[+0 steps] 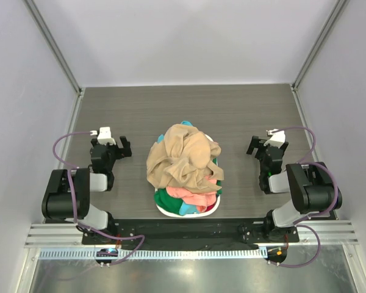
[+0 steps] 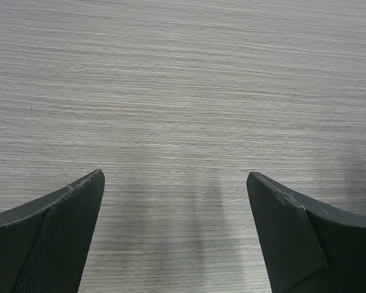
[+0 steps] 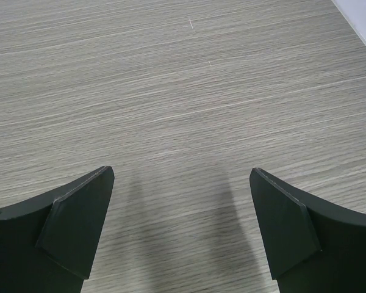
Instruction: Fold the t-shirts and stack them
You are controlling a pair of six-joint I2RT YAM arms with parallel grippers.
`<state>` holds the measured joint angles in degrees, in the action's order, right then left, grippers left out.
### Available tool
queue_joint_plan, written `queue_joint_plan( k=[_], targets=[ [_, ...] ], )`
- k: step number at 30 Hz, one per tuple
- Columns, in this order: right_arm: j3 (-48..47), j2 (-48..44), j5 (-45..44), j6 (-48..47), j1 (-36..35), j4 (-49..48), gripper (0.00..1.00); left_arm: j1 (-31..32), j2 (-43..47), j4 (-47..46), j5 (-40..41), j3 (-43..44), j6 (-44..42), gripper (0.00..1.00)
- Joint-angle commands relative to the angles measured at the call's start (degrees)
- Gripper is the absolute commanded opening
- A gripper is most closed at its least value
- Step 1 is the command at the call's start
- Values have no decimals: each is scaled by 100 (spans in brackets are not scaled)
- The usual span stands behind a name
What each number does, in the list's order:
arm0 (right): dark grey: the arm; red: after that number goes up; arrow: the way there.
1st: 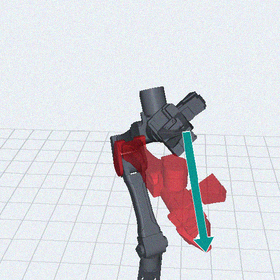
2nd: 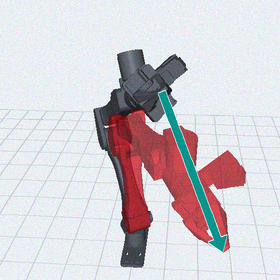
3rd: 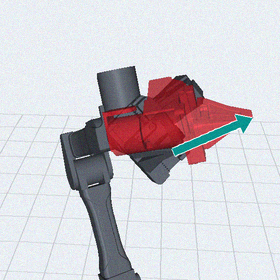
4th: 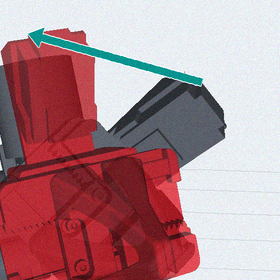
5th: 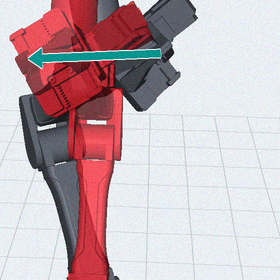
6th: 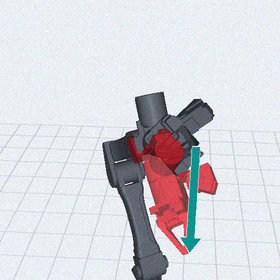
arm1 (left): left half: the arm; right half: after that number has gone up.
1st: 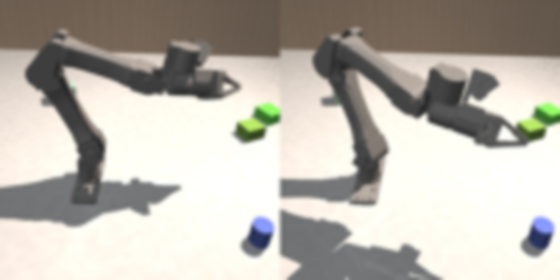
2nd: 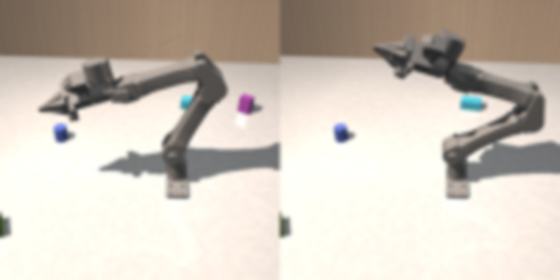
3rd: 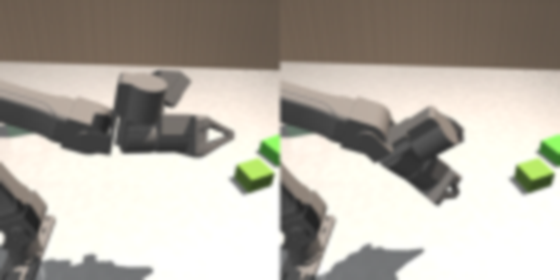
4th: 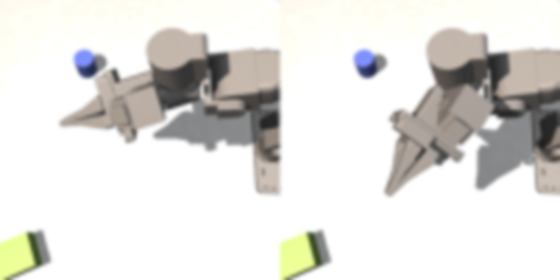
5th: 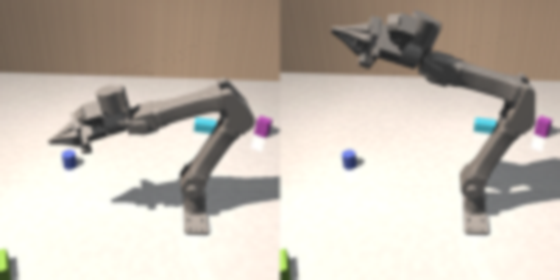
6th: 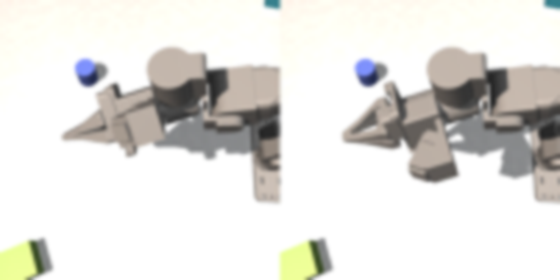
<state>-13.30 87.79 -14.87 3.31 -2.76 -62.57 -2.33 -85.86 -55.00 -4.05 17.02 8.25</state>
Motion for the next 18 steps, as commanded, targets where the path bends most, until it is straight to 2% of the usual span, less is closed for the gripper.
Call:
queue_joint_plan(
  k=[1,5,7,8,9,10,11,12,13,14,15,16,17,18],
  targets=[
    [-59,10,-51,12,39,-423,100,-22,35,-283,89,83,-140,100],
    [-85,19,-60,20,39,-406,100,-13,52,-318,299,100,-78,100],
    [-163,-182,-278,12,-4,-110,100,21,700,1230,379,599,-26,100],
    [-329,-462,-358,-75,-57,372,99,74,920,2038,692,923,131,100],
    [-914,-1013,-367,-207,-223,1943,100,118,1262,3482,1191,1683,394,100],
    [-1311,-1270,-437,-286,-285,2785,100,119,1361,4305,1388,2135,1040,100],
    [-2168,-1464,-446,-165,-321,3524,99,110,1414,5166,1529,2975,1317,100],
    [-2551,-1640,-455,79,-321,4646,100,118,1441,5775,1565,3140,1580,100],
    [-2877,-1964,-516,456,-330,4996,100,110,1441,5938,1748,3228,2070,100],
    [-3124,-2072,-569,1139,-304,5243,100,75,1406,6088,1915,3281,3067,100],
    [-3518,-2168,-778,1754,-286,6125,100,-21,1362,6742,1421,3378,3329,100],
    [-3748,-2213,-911,2204,-225,6716,100,-161,1257,6835,859,3457,3332,100],
    [-4316,-2170,237,2035,-103,7088,100,-267,1274,6758,445,3466,3236,100],
    [-4591,-2109,744,1990,-75,7631,100,-268,1361,6757,119,3440,3244,100]
  ],
)
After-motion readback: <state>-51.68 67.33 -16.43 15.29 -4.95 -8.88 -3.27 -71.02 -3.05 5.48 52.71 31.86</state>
